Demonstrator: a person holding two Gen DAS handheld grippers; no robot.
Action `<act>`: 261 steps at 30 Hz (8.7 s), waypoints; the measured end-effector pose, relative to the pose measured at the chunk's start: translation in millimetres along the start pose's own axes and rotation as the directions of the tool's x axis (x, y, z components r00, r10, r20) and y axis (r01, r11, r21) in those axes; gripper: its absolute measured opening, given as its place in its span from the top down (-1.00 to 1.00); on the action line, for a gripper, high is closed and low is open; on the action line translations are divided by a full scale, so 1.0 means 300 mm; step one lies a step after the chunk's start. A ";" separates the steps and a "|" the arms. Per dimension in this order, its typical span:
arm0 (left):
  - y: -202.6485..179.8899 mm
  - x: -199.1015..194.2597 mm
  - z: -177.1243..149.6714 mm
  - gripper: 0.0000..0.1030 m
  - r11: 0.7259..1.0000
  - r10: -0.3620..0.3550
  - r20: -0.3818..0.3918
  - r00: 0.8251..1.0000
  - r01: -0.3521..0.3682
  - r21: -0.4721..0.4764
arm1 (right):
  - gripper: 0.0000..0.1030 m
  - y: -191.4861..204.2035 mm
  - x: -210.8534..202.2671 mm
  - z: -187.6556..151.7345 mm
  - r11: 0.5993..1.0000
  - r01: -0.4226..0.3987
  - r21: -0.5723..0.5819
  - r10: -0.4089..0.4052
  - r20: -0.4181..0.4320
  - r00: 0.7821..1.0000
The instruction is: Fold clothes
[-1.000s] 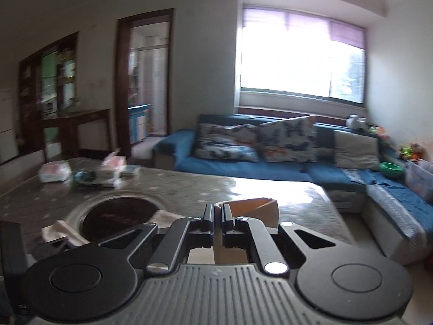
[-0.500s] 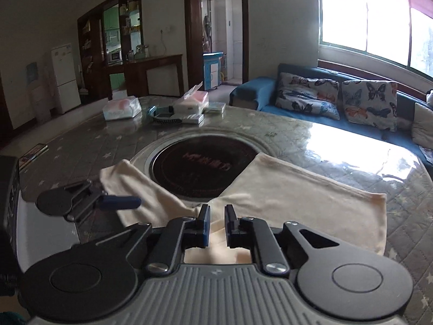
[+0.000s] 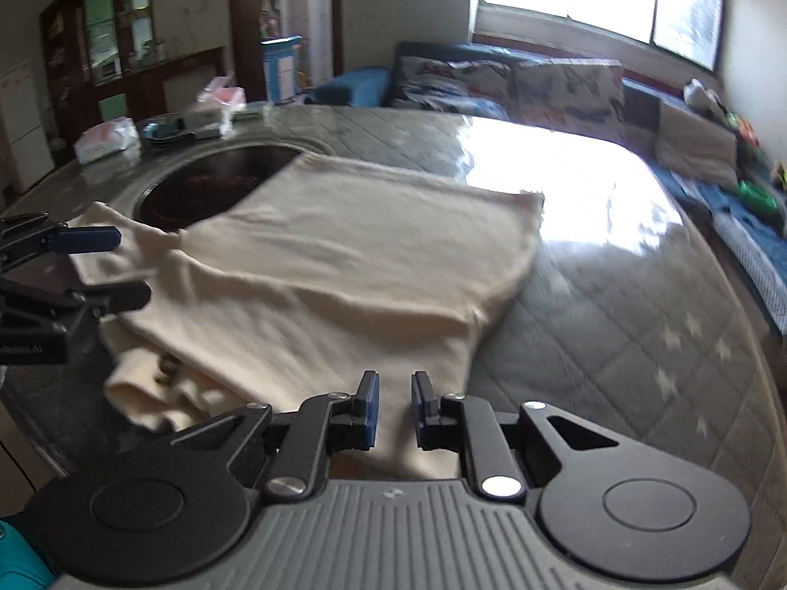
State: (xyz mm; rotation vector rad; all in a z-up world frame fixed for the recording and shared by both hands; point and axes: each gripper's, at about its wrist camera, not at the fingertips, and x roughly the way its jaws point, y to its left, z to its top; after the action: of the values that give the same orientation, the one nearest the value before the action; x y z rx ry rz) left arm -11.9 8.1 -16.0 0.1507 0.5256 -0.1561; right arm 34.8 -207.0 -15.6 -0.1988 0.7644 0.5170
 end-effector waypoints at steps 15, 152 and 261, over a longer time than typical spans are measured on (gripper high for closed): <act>-0.006 0.077 0.045 -0.22 1.000 -0.031 -0.033 0.999 0.031 0.002 | 0.73 -0.049 0.116 0.098 0.998 -0.023 -0.052 0.025 0.038 0.999; 0.507 -0.148 0.073 0.90 0.795 0.276 -0.045 0.960 -0.255 -0.551 | -0.09 0.233 0.088 0.159 0.938 -0.288 -0.191 0.311 0.102 0.945; 0.104 0.148 0.049 0.80 0.998 -0.044 -0.093 0.995 0.048 0.032 | 0.65 0.031 0.085 0.065 0.996 -0.069 -0.049 0.073 0.097 0.993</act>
State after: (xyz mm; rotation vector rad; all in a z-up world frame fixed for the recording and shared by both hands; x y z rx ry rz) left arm 39.0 31.2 -22.7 0.1794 0.6194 -0.2036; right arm 57.3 -182.7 -19.4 -0.1877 0.6650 0.6078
